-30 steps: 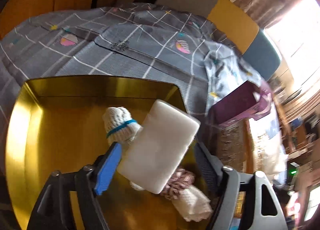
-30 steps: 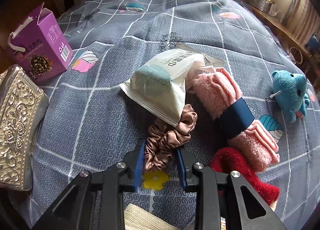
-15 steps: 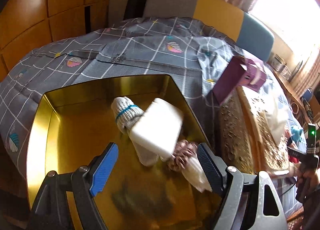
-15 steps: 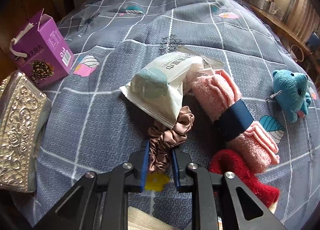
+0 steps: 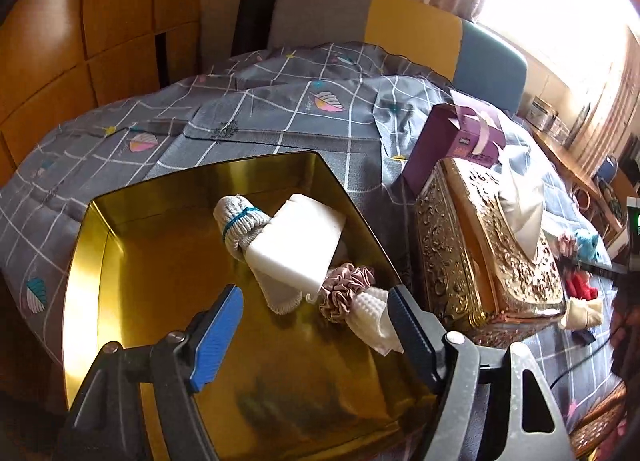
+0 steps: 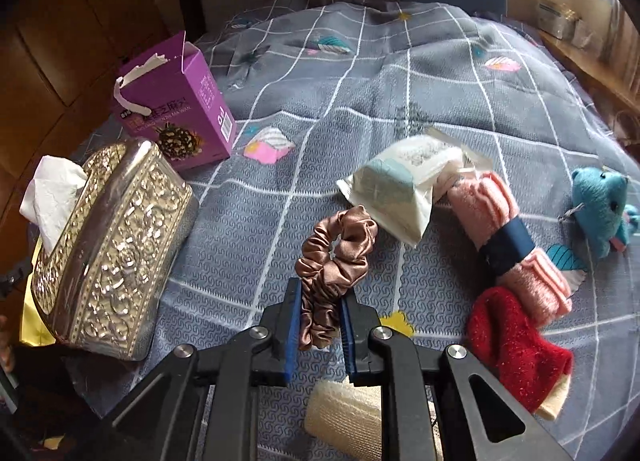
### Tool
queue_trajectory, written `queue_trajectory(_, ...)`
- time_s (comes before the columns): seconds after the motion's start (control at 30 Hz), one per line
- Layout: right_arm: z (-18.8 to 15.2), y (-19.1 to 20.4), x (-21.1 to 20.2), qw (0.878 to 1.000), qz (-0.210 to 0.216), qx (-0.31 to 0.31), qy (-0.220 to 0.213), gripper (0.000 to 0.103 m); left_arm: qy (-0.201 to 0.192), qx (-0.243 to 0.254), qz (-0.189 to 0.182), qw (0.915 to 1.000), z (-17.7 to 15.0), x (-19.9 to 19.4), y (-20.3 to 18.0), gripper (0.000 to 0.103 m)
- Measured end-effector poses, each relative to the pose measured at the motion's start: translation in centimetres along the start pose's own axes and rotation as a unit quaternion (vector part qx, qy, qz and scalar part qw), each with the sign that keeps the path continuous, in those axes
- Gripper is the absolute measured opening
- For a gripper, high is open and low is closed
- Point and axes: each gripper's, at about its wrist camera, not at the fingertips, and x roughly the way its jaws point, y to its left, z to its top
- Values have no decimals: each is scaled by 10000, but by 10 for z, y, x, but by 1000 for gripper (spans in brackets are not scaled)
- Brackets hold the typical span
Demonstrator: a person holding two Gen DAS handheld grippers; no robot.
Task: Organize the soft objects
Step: 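Carry the brown satin scrunchie into the gold tray and open right tool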
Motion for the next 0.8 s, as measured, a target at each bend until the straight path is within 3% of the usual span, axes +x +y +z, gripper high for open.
queue_trajectory(0.3, 97, 63, -18, 9987, -45, -337, -373, 18, -18, -48, 72, 10000, -8, -6, 13, 76)
queue_trajectory(0.5, 148, 151, -37, 9913, 494, -886, -835, 18, 14, -210, 121, 9997, -14, -8, 31, 76)
queue_trajectory(0.6, 143, 204, -51, 9763, 1236, -1496, -958, 18, -49, -327, 219, 9992, -16, -12, 41, 76)
queue_trajectory(0.7, 109, 259, -58, 9482, 1996, -2376, -683, 19, -150, -562, 382, 9976, -15, -15, 57, 76)
queue_trajectory(0.8, 59, 300, -47, 9244, 2176, -3125, -191, 21, -250, -793, 502, 9953, -14, -19, 71, 76)
